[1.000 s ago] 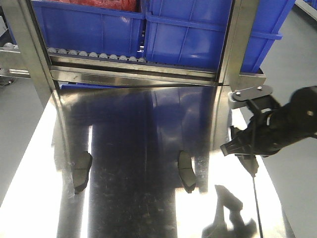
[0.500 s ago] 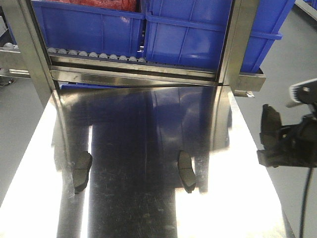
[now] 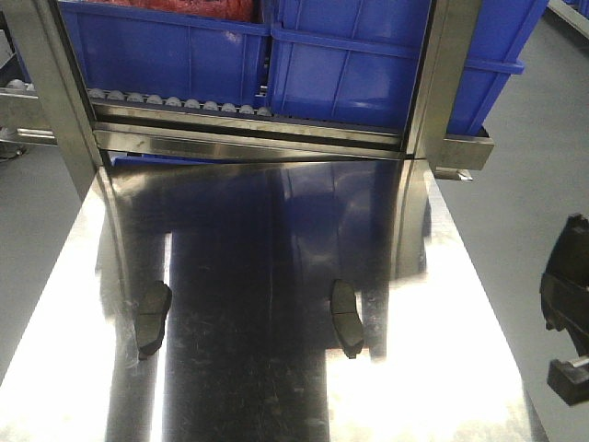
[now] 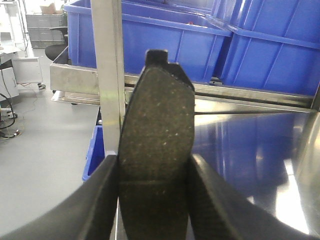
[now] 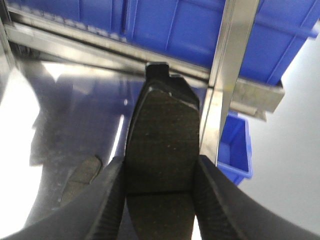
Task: Move and align brake pads A on conveyor
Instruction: 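Lift the brake pad with the right gripper off the table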
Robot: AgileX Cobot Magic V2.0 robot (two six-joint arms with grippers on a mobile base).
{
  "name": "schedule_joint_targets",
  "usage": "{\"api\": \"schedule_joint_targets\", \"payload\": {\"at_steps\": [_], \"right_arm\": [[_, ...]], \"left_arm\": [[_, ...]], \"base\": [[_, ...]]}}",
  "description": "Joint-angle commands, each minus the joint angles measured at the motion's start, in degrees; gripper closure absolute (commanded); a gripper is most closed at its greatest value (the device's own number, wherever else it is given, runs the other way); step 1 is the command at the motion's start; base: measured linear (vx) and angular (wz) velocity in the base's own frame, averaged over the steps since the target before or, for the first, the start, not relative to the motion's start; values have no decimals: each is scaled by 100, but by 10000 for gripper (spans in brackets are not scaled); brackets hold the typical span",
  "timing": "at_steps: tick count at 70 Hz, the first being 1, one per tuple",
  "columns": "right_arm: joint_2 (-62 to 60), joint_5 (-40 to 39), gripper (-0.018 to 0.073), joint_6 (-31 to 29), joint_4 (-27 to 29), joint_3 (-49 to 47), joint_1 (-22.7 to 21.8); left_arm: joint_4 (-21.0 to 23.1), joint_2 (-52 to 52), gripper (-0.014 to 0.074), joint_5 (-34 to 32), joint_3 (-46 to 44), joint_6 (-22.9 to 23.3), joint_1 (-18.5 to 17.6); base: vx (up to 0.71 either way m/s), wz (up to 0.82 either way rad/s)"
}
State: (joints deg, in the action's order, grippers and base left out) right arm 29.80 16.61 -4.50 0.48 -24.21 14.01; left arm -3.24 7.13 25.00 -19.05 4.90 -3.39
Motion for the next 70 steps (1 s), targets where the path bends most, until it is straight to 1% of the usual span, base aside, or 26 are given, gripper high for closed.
{"api": "schedule_joint_targets", "payload": {"at_steps": [1,15,70], "right_arm": [[-251,-691,563,-5,-48,-47,-4],[-482,-689,563,-5,-48,-40,-4],[-483,-684,563,-5,-48,-40,-4]], "left_arm": [[1,60,450,-542,-146,4,-16],[1,60,450,-542,-146,4,-16],[1,60,450,-542,-146,4,-16]], "base": [[0,0],[0,0],[0,0]]}}
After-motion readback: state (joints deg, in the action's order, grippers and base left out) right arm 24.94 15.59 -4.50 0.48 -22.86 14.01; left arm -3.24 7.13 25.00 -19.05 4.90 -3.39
